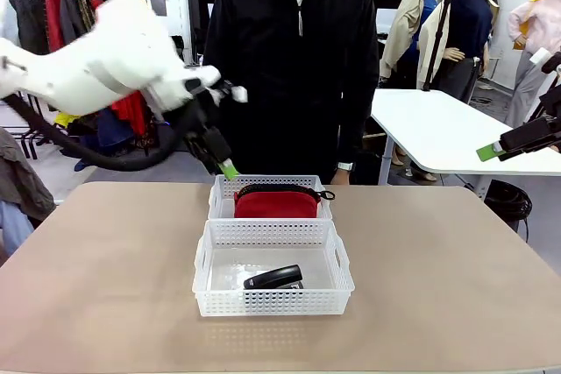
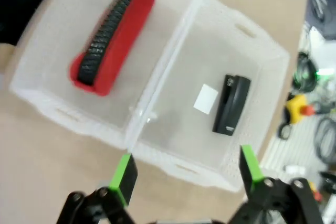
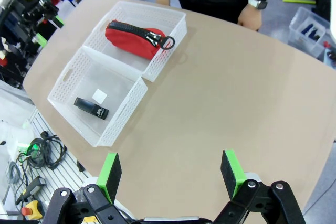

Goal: Distribute items into two baskets.
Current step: Place the picked Stapler into the Organizing basket as instructed by the person.

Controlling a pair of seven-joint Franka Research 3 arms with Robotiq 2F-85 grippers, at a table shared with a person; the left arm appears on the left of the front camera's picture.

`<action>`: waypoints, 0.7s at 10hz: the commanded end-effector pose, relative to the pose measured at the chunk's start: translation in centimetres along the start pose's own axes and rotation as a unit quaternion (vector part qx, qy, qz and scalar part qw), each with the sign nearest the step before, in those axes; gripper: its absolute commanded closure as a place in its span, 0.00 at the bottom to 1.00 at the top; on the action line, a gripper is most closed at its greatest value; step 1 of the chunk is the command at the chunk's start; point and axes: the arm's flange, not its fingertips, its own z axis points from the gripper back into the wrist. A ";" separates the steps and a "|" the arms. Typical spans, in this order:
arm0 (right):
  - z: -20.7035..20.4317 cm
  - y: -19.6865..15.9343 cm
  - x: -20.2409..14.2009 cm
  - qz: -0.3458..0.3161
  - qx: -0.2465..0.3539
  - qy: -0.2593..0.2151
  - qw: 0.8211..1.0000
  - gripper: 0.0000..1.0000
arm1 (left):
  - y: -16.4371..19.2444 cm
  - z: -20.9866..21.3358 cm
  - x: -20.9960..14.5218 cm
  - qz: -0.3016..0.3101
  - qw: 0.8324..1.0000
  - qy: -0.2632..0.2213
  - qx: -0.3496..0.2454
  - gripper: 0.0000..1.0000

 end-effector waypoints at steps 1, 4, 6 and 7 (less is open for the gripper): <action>0.0 0.1 0.1 0.000 0.001 -0.001 1.000 0.00 | -0.4 4.6 -5.3 0.010 0.997 -0.082 -0.005 0.00; 0.0 0.1 0.1 0.000 0.001 -0.001 1.000 0.00 | 3.1 8.8 -11.2 0.058 0.988 -0.143 0.012 0.00; 0.0 0.1 0.1 0.000 0.001 -0.001 1.000 0.00 | 4.3 10.5 -15.9 0.057 0.976 -0.209 -0.001 0.00; 0.0 0.1 0.1 0.000 0.001 -0.001 1.000 0.00 | 4.3 11.8 -18.4 0.054 0.969 -0.242 -0.006 0.00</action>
